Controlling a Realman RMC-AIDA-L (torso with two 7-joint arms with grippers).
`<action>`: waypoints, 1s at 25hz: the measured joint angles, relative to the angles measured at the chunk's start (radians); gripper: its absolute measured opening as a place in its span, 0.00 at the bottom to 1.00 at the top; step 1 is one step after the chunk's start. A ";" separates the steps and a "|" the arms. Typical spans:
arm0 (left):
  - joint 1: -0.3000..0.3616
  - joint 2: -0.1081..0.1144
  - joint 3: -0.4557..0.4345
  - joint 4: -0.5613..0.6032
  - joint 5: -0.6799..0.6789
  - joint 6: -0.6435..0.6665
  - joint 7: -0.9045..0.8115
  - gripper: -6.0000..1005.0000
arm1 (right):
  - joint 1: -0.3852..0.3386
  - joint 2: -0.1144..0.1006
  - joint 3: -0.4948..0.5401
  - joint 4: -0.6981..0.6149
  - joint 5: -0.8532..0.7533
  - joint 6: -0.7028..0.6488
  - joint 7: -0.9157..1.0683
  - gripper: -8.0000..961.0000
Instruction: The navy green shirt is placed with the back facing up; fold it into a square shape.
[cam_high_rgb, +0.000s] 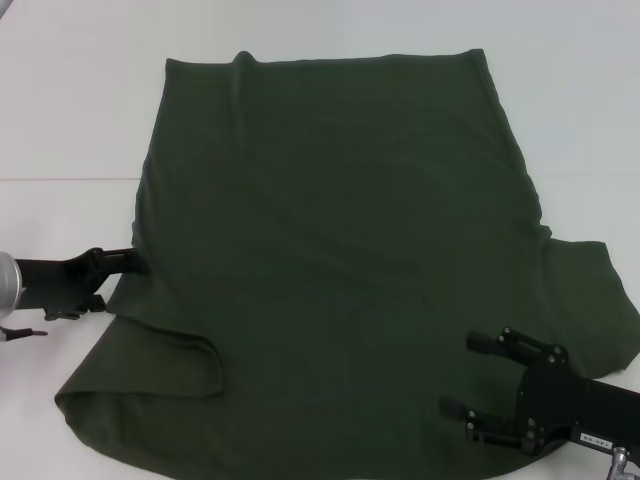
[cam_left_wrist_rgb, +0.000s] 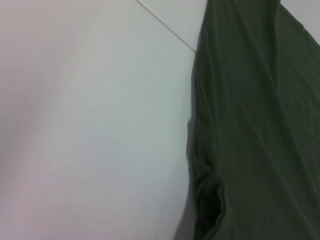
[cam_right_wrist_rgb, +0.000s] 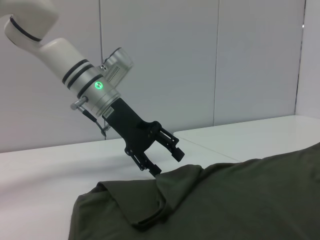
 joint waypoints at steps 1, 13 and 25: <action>0.000 0.000 0.000 -0.003 -0.002 0.000 0.000 0.90 | 0.000 0.000 0.000 0.000 0.000 0.001 0.000 0.92; -0.009 0.000 0.002 -0.035 -0.096 0.013 0.018 0.90 | 0.000 0.001 0.000 0.000 0.000 0.001 -0.011 0.92; -0.005 -0.026 -0.003 -0.081 -0.280 0.003 0.111 0.90 | -0.002 0.001 0.000 0.000 0.000 -0.004 -0.013 0.92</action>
